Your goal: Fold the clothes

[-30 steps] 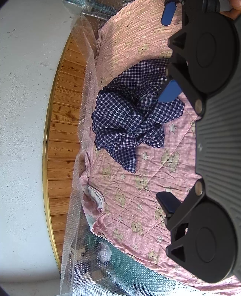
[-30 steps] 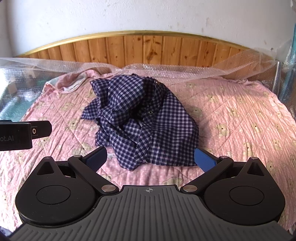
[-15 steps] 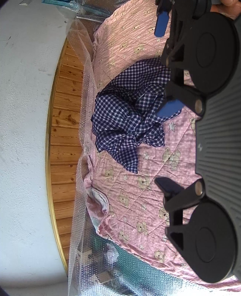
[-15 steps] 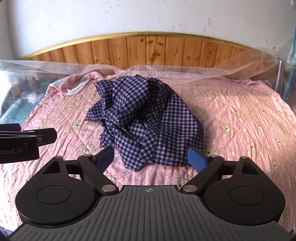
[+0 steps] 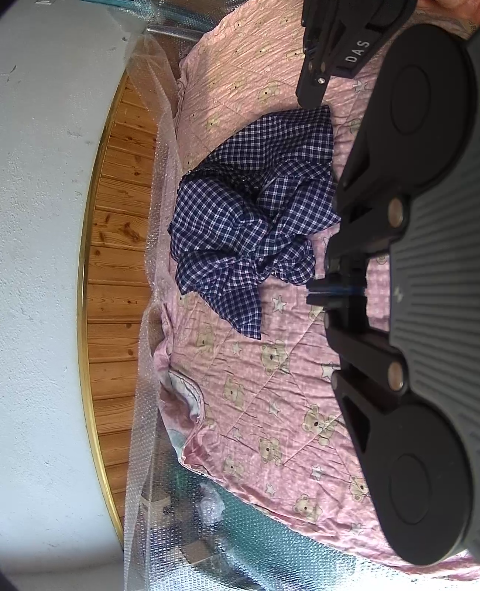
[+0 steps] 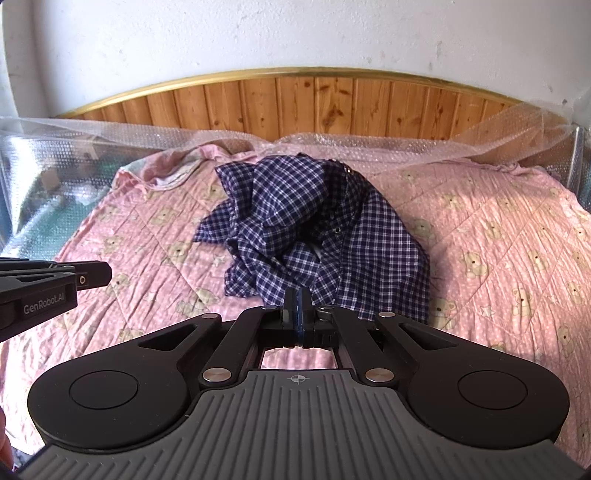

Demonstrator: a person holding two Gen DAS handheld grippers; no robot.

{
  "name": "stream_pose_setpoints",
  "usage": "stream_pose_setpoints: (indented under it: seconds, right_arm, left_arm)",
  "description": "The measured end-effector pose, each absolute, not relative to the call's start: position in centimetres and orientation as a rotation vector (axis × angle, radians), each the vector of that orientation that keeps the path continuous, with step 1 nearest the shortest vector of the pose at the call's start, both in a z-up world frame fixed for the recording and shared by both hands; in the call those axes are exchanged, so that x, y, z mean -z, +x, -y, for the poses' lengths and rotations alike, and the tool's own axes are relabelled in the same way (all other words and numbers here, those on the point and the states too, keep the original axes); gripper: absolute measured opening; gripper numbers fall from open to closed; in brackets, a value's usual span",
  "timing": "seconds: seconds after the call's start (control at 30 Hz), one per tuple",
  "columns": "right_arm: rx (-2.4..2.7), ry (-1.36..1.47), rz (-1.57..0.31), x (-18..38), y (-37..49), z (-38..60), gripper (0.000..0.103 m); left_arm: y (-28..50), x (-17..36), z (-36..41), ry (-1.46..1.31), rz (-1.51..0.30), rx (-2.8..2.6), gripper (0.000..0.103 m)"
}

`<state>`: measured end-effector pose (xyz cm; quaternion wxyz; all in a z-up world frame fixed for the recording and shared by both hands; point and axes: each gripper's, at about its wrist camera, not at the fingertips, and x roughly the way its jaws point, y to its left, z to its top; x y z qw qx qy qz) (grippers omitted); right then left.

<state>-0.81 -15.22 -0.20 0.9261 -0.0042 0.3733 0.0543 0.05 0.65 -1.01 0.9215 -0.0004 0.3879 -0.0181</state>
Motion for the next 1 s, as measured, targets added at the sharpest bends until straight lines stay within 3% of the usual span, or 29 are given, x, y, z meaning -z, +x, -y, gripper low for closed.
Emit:
stream_pose_setpoints:
  seconds: [0.1, 0.13, 0.17, 0.2, 0.23, 0.27, 0.3, 0.43, 1.0]
  right_arm:
    - [-0.091, -0.007, -0.777, 0.4, -0.4, 15.1, 0.000]
    - [-0.076, -0.010, -0.782, 0.5, -0.2, 15.1, 0.005]
    - [-0.057, -0.014, -0.783, 0.6, 0.0, 15.2, 0.014]
    - [-0.046, -0.016, -0.785, 0.7, 0.2, 15.3, 0.023]
    - [-0.039, -0.017, -0.788, 0.8, 0.4, 15.3, 0.053]
    - [-0.034, -0.023, -0.789, 0.9, 0.6, 15.4, 0.070]
    - [-0.030, -0.031, -0.789, 0.9, 0.8, 15.4, 0.072]
    - [-0.027, -0.032, -0.810, 1.6, 1.9, 15.9, 0.079]
    - [-0.067, 0.010, -0.952, 7.0, 9.8, 19.0, 0.083]
  left_arm:
    - [0.4, 1.1, -0.8, -0.009, -0.796, 0.024, 0.001]
    - [0.5, 1.2, -0.9, -0.011, -0.796, 0.019, 0.004]
    - [0.7, 1.2, -0.9, -0.014, -0.796, 0.015, 0.016]
    - [0.8, 1.3, -1.0, -0.017, -0.796, 0.010, 0.047]
    - [0.9, 1.3, -1.0, -0.019, -0.795, 0.006, 0.065]
    - [1.0, 1.3, -1.1, -0.022, -0.795, 0.001, 0.090]
    - [1.2, 1.4, -1.1, -0.024, -0.795, -0.003, 0.095]
    - [2.3, 1.7, -1.0, -0.046, -0.813, -0.018, 0.095]
    - [10.3, 3.9, 1.5, -0.106, -0.911, -0.054, 0.097]
